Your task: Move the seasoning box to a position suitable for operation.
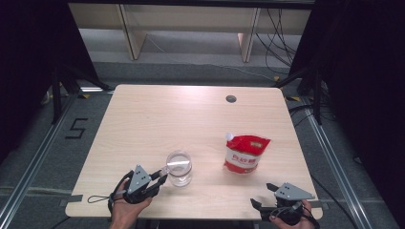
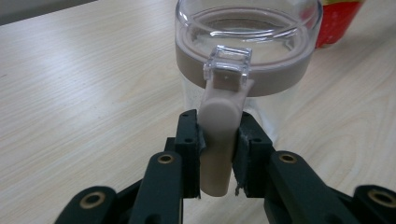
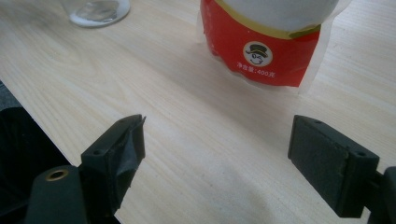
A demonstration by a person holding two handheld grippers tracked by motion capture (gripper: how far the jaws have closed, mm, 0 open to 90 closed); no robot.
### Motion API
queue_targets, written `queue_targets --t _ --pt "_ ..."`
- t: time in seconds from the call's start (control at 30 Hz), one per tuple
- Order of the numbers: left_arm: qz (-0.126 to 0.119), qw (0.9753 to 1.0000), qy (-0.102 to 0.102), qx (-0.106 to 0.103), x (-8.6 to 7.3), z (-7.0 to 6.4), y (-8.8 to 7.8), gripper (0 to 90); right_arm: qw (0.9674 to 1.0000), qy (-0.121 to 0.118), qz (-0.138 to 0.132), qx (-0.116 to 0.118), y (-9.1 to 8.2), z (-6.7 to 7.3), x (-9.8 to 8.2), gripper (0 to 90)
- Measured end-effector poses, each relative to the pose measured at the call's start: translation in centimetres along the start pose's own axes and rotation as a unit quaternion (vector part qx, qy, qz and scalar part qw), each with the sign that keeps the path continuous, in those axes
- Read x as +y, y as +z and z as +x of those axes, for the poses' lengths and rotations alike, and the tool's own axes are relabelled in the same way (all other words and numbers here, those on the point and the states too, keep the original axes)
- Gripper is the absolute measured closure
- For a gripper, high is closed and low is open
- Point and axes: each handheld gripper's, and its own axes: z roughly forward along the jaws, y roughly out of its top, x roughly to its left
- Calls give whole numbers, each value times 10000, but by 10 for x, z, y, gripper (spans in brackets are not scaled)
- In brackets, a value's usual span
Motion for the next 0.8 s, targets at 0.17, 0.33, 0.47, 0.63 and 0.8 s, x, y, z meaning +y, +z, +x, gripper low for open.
queue_targets --t 0.17,0.33,0.47,0.63,0.8 --pt "-31 9996 -88 -249 1 -10 2 733 10000 -30 -15 -1 0 0 0 195" --pt "-140 9979 136 -617 1 -14 5 733 9997 227 48 74 0 4 -1 195" --pt "-147 9969 98 -770 1 -19 5 733 10000 5 -24 49 1 0 0 195" --pt "-195 9955 160 -917 1 -22 7 733 10000 -4 -22 3 0 1 0 195" --pt "-163 9937 270 -1075 3 -26 8 733 10000 82 9 54 0 2 0 195"
